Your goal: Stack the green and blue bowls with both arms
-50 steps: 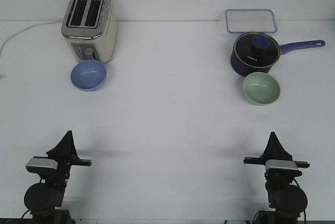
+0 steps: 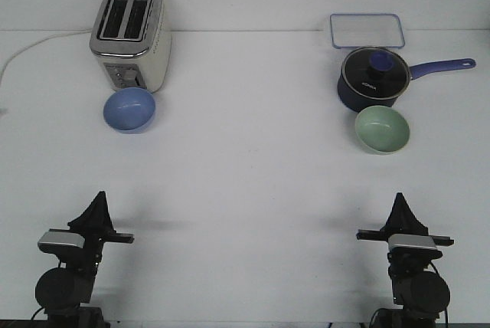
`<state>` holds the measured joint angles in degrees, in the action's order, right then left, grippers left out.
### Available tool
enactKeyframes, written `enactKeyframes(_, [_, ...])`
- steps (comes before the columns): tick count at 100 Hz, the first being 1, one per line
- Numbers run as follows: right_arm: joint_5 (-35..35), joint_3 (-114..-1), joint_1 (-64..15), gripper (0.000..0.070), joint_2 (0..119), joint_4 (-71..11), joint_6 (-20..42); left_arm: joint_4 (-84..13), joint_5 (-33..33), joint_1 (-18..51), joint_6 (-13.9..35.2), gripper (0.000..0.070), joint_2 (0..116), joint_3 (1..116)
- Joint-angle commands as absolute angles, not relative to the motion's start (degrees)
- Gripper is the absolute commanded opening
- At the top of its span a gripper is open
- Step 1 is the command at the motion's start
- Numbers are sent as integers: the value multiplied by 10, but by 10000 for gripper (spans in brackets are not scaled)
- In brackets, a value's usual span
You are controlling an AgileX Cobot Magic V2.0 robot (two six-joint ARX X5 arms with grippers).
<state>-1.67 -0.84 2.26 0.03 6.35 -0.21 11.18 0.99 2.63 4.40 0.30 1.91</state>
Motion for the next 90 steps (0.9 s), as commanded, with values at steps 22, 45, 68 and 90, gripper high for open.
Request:
enactKeyframes(22, [-15,-39,22,0,1,57,2,120,9,26,41,14,2,8])
enactKeyframes(45, [-15,-123,22,0,13,-33,-1,120,9,26,41,14,2,8])
enactKeyframes(68, [-15,-265,22,0,97,-169,-35,120,9,26,41,14,2,8])
enactKeyframes(90, [-15,-420,22,0,225,-327,-32,120,9,26,41,14,2,8])
